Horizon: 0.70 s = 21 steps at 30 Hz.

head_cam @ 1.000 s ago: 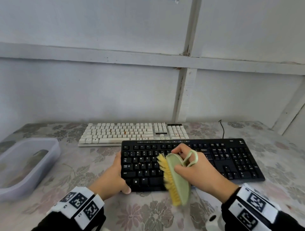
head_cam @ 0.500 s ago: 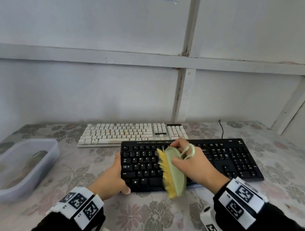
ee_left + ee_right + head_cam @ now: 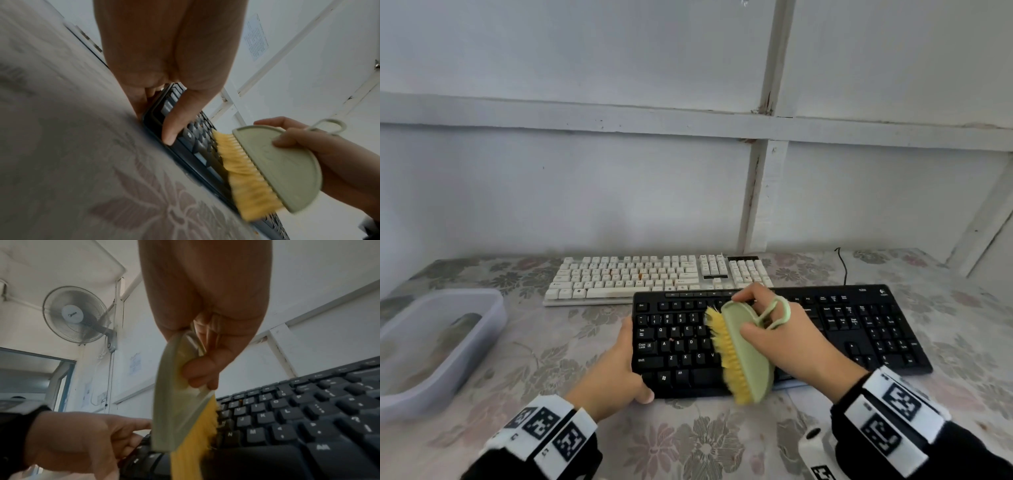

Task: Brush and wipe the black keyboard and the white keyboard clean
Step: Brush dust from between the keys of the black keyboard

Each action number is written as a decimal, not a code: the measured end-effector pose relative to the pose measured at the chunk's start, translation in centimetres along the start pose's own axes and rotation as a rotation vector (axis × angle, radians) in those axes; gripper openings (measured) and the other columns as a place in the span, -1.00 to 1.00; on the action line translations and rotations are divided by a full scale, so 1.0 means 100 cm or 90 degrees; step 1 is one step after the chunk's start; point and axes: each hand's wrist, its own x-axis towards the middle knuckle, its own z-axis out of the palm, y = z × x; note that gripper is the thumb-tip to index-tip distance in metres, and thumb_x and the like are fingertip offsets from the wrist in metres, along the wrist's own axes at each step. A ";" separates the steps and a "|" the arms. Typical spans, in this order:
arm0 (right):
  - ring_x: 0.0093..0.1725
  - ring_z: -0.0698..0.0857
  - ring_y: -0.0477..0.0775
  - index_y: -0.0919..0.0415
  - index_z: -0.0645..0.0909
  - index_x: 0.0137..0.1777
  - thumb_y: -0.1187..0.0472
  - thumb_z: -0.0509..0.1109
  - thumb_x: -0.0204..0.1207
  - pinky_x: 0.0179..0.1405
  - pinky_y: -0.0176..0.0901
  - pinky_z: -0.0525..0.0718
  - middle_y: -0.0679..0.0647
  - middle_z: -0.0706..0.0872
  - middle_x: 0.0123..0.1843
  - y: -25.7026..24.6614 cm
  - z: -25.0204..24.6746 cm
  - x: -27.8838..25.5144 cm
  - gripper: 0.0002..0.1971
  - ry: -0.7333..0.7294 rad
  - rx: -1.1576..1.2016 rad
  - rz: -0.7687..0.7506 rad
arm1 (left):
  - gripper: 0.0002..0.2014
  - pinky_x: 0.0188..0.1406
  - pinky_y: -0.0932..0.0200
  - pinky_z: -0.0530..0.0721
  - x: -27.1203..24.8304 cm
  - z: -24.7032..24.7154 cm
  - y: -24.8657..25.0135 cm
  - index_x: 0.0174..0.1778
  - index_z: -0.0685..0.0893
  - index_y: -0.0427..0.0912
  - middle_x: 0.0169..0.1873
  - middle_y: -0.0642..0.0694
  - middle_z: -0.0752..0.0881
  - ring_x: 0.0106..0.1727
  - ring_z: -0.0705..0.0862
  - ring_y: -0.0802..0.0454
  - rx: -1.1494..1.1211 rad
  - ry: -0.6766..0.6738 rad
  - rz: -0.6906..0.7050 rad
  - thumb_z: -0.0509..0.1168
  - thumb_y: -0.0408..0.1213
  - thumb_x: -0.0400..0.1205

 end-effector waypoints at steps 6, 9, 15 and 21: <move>-0.15 0.74 0.03 -0.08 0.57 0.08 0.27 0.29 0.52 -0.39 -0.19 0.74 0.05 0.70 0.00 -0.011 -0.020 0.001 -0.76 -0.004 0.071 0.044 | 0.07 -0.04 0.13 0.66 -0.001 0.000 -0.001 0.51 0.05 0.34 0.09 -0.14 0.66 0.06 0.68 -0.12 -0.056 -0.009 0.015 0.29 -0.70 0.29; -0.15 0.79 0.11 -0.03 0.52 0.20 0.23 0.33 0.56 -0.45 -0.09 0.75 0.12 0.72 0.05 -0.017 -0.023 0.015 -0.74 0.046 0.162 0.048 | 0.08 0.03 0.02 0.63 -0.002 -0.002 -0.003 0.50 0.11 0.36 0.13 -0.17 0.65 0.12 0.65 -0.19 -0.104 -0.013 0.015 0.28 -0.64 0.18; -0.12 0.78 0.09 0.03 0.44 0.29 0.37 0.31 0.52 -0.35 -0.11 0.77 0.16 0.69 0.08 -0.016 -0.017 0.029 -0.62 0.005 0.198 0.065 | 0.07 0.11 0.11 0.63 -0.003 -0.003 -0.003 0.46 0.14 0.41 0.19 0.02 0.66 0.21 0.64 0.01 -0.109 -0.019 0.017 0.26 -0.80 0.32; -0.37 0.61 -0.19 0.00 0.47 0.15 0.39 0.30 0.45 -0.55 -0.43 0.57 -0.02 0.64 -0.09 -0.007 -0.005 0.005 -0.65 -0.045 0.022 0.012 | 0.02 0.20 0.05 0.61 -0.005 -0.003 -0.002 0.25 0.21 0.58 0.18 0.00 0.68 0.22 0.63 0.01 -0.108 0.005 0.023 0.26 -0.73 0.27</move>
